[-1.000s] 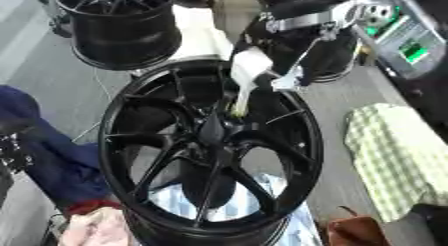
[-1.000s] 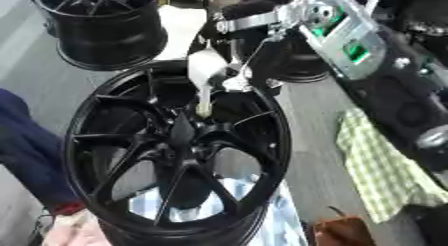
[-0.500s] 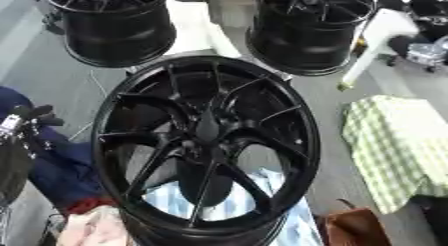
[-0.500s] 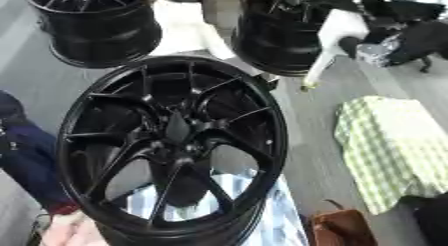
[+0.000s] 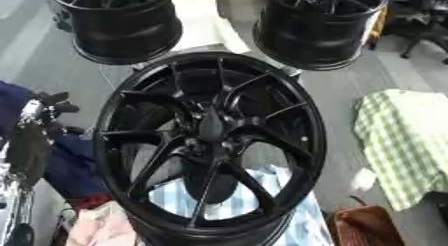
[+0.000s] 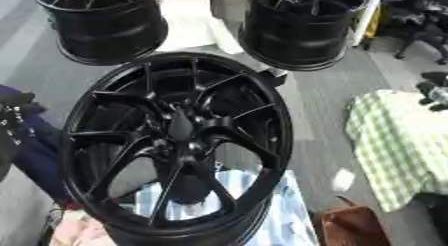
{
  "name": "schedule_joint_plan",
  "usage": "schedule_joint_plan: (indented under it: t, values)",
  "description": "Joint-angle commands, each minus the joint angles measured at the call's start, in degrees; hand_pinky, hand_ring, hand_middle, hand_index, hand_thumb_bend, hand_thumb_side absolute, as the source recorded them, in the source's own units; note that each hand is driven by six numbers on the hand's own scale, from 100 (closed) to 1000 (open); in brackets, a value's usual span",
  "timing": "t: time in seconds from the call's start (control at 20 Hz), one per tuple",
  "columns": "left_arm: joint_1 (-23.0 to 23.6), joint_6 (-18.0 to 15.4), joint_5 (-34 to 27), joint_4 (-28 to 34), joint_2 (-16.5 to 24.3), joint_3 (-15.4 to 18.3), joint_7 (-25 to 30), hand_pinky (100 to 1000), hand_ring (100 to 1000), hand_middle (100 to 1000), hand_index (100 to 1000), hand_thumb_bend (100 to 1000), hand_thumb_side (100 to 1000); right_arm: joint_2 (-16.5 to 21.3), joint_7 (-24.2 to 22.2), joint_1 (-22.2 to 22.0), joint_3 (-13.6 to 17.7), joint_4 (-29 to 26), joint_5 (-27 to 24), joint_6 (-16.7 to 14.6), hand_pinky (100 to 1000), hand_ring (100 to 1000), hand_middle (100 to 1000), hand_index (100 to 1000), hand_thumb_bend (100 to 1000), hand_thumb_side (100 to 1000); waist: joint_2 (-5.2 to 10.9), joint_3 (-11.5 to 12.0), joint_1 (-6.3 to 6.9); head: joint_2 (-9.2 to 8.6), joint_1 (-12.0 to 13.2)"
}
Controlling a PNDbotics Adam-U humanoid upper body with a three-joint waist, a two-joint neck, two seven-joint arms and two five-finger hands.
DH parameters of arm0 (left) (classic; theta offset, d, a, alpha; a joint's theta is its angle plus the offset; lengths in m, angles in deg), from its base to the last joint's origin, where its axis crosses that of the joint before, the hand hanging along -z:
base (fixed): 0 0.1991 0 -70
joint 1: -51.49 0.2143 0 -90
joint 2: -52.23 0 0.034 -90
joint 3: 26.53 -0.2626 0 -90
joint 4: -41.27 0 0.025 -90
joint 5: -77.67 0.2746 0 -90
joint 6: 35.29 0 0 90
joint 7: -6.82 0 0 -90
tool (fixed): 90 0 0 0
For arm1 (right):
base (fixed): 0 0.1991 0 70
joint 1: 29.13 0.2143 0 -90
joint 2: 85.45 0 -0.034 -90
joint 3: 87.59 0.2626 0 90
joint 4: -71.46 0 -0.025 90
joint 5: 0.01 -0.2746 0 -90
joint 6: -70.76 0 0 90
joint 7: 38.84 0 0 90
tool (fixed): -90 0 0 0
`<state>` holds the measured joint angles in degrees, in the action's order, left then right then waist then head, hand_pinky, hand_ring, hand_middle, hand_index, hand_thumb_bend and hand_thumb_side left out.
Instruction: Pull the pin out of the wheel hub.
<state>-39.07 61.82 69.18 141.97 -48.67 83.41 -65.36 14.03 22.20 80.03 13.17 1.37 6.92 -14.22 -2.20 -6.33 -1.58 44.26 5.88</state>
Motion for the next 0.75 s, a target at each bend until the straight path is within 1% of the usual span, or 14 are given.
schedule_joint_plan:
  t: [0.05,0.2,0.4,0.45,0.5,0.6,0.65,0.7,0.75]
  values:
    - [-0.32,-0.14,-0.03,0.88,1.01,-0.72,0.82,589,1000,624,838,100,869,-3.26,3.06,-2.56,5.36,-1.69,-2.82,-0.82,764,762,839,950,100,705,0.70,0.60,0.05,-0.15,-1.46]
    - [-0.59,-0.18,-0.13,0.74,1.16,-1.40,1.56,589,1000,624,837,100,869,-7.96,5.95,-7.26,10.06,-6.13,-5.70,-3.57,746,737,814,940,100,701,0.84,1.92,-0.04,-0.15,-2.82]
    - [-0.96,-0.03,-0.09,0.45,1.25,-2.48,2.68,589,1000,624,837,100,871,-14.20,9.79,-13.46,16.21,-12.35,-9.54,-7.40,738,695,773,937,100,683,0.91,4.24,-0.37,-0.15,-4.72]
    - [-1.06,0.01,-0.05,0.38,1.27,-2.70,2.94,589,1000,624,836,100,871,-15.63,10.74,-14.64,16.70,-13.89,-10.49,-8.34,737,691,772,938,100,680,0.90,4.69,-0.44,-0.15,-5.11]
    - [-1.16,0.04,-0.01,0.30,1.27,-2.82,3.12,589,1000,624,836,100,871,-16.63,11.69,-15.62,16.20,-15.44,-11.44,-9.30,735,684,762,936,100,675,0.87,4.98,-0.48,-0.15,-5.38]
    - [-1.22,0.08,0.09,0.10,1.25,-2.96,3.37,589,1000,624,836,100,873,-18.00,14.05,-17.53,13.88,-17.97,-13.37,-11.36,733,677,752,935,100,666,0.85,5.37,-0.50,-0.15,-5.64]
    - [-1.19,0.06,0.14,0.02,1.25,-3.06,3.53,589,1000,624,836,100,873,-18.18,19.40,-18.26,11.22,-17.92,-14.43,-13.50,733,673,746,934,100,663,0.85,5.59,-0.49,-0.15,-5.83]
    - [-1.21,0.02,0.17,-0.05,1.26,-3.14,3.66,589,1000,624,836,100,873,-18.07,26.94,-18.65,7.55,-17.52,-14.70,-15.34,732,669,742,933,100,660,0.84,5.86,-0.48,-0.15,-6.10]
    - [-1.29,-0.01,0.17,-0.10,1.25,-3.19,3.74,589,1000,624,835,100,873,-17.94,35.43,-18.74,3.61,-17.23,-14.17,-16.48,731,665,738,932,100,657,0.79,6.10,-0.48,-0.15,-6.35]
